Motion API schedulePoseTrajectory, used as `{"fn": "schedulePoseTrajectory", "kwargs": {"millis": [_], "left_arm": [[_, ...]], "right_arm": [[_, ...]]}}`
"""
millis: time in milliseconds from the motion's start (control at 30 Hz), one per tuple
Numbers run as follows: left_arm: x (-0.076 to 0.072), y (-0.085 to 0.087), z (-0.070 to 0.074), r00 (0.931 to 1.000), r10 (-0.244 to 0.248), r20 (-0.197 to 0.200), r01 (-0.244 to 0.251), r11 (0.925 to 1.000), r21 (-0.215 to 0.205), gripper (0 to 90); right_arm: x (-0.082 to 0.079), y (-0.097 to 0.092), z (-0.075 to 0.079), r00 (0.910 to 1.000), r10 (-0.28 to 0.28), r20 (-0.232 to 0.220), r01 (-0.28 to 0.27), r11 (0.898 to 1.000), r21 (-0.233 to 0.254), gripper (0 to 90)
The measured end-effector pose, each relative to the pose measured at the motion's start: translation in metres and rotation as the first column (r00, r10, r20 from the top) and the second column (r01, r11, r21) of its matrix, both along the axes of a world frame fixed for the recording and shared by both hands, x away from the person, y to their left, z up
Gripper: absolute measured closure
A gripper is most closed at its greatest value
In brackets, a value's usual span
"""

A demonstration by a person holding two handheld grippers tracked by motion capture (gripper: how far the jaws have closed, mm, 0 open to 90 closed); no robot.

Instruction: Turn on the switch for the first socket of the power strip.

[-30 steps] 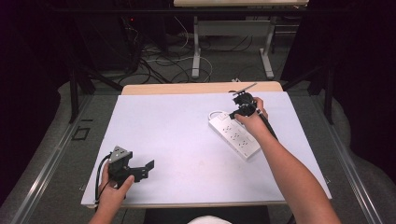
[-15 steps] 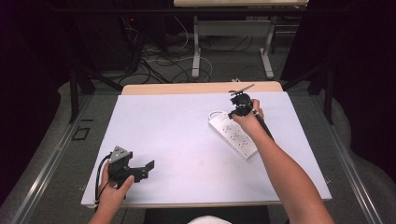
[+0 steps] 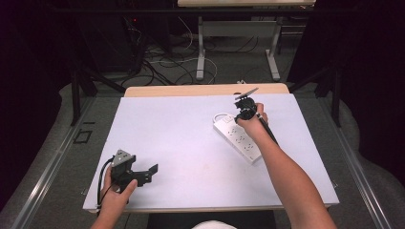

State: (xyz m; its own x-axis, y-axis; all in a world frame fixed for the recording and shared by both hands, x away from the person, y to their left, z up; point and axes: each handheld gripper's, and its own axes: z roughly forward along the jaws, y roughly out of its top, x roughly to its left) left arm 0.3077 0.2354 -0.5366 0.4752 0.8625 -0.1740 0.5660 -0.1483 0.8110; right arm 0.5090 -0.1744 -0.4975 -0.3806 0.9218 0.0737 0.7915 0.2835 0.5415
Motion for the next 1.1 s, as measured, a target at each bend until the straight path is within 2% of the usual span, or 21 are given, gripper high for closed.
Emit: {"fn": "schedulePoseTrajectory", "kwargs": {"millis": [200, 267, 333, 400, 467, 500, 667, 833, 900, 967, 1033, 1100], "left_arm": [[0.000, 0.000, 0.000, 1.0000, -0.001, 0.002, 0.001, 1.0000, 0.001, 0.4], [0.000, 0.000, 0.000, 1.0000, -0.001, -0.001, 0.001, 1.0000, -0.001, 0.4], [0.000, 0.000, 0.000, 1.0000, -0.002, -0.001, 0.002, 1.0000, -0.001, 0.4], [0.000, 0.000, 0.000, 1.0000, -0.002, -0.001, 0.002, 1.0000, -0.001, 0.4], [0.000, 0.000, 0.000, 1.0000, -0.003, 0.000, 0.003, 1.0000, -0.001, 0.4], [0.000, 0.000, 0.000, 1.0000, -0.003, -0.001, 0.003, 1.0000, -0.002, 0.4], [0.000, 0.000, 0.000, 1.0000, -0.004, -0.001, 0.004, 1.0000, -0.001, 0.4], [0.000, 0.001, 0.000, 1.0000, -0.004, -0.001, 0.004, 1.0000, -0.002, 0.4], [0.000, 0.001, 0.000, 1.0000, -0.004, -0.001, 0.004, 1.0000, -0.002, 0.4], [0.000, 0.001, 0.000, 1.0000, -0.001, 0.002, 0.001, 1.0000, -0.002, 0.4], [0.000, 0.001, 0.000, 1.0000, -0.003, 0.002, 0.003, 1.0000, -0.002, 0.4], [0.000, 0.001, 0.000, 1.0000, -0.004, 0.000, 0.004, 1.0000, -0.003, 0.4]], "right_arm": [[0.002, 0.000, -0.004, 0.9998, 0.017, 0.005, -0.017, 1.000, -0.022, 90.0], [0.003, 0.000, -0.006, 0.9997, 0.016, 0.020, -0.015, 1.000, -0.019, 90.0], [0.003, 0.001, -0.007, 1.0000, -0.004, -0.006, 0.004, 1.000, -0.028, 90.0], [0.004, 0.001, -0.008, 1.0000, 0.008, 0.004, -0.008, 0.999, -0.034, 90.0], [0.004, 0.001, -0.010, 1.0000, 0.007, 0.004, -0.006, 1.000, -0.026, 90.0], [0.005, 0.001, -0.012, 0.9997, 0.011, 0.020, -0.010, 1.000, -0.014, 90.0], [0.006, 0.002, -0.013, 1.0000, 0.002, -0.008, -0.003, 0.999, -0.046, 90.0], [0.006, 0.003, -0.015, 1.0000, -0.007, -0.004, 0.007, 0.999, -0.041, 90.0], [0.006, 0.003, -0.014, 0.9997, -0.009, -0.021, 0.008, 0.999, -0.053, 90.0], [0.007, 0.003, -0.015, 1.0000, -0.008, -0.005, 0.008, 0.999, -0.041, 90.0], [0.006, 0.003, -0.014, 0.9995, -0.013, -0.030, 0.011, 0.998, -0.054, 90.0], [0.006, 0.002, -0.014, 0.9998, 0.000, -0.020, -0.001, 0.999, -0.050, 90.0]]}}
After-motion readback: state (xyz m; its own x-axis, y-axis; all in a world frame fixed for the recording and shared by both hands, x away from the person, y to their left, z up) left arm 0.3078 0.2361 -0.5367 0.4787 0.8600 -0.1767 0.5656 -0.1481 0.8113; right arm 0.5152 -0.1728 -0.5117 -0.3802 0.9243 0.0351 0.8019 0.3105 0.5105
